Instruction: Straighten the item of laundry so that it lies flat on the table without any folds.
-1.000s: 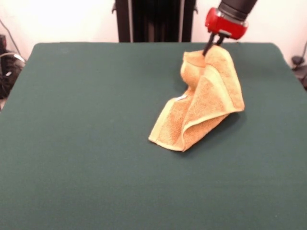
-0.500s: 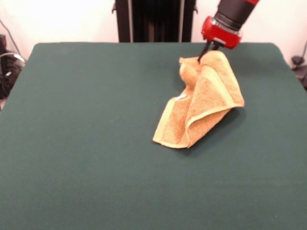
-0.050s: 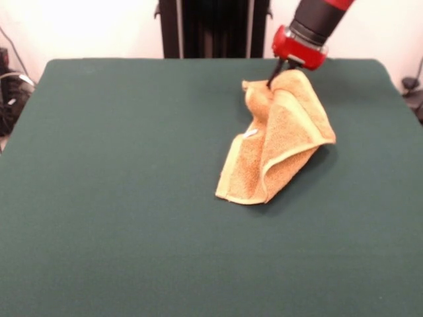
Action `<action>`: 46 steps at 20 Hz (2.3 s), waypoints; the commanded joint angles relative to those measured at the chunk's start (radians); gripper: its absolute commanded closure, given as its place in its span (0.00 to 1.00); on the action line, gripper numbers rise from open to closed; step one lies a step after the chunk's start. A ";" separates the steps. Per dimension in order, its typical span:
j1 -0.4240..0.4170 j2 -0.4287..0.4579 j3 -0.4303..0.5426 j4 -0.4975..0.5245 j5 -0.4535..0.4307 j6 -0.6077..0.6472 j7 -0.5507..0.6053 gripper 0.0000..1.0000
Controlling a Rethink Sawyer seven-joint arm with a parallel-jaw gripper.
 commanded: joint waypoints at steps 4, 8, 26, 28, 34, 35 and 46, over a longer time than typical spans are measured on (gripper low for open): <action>-0.033 -0.017 0.148 0.015 0.047 0.051 0.266 1.00; -0.039 -0.020 0.157 0.021 0.044 0.042 0.269 1.00; -0.064 -0.024 0.188 0.034 0.033 0.019 0.273 1.00; -0.065 -0.026 0.191 0.036 0.032 0.017 0.273 1.00; -0.072 -0.030 0.201 0.041 0.032 0.018 0.273 1.00; -0.072 -0.030 0.202 0.041 0.033 0.019 0.273 1.00; -0.041 -0.042 0.186 0.033 0.058 0.064 0.272 1.00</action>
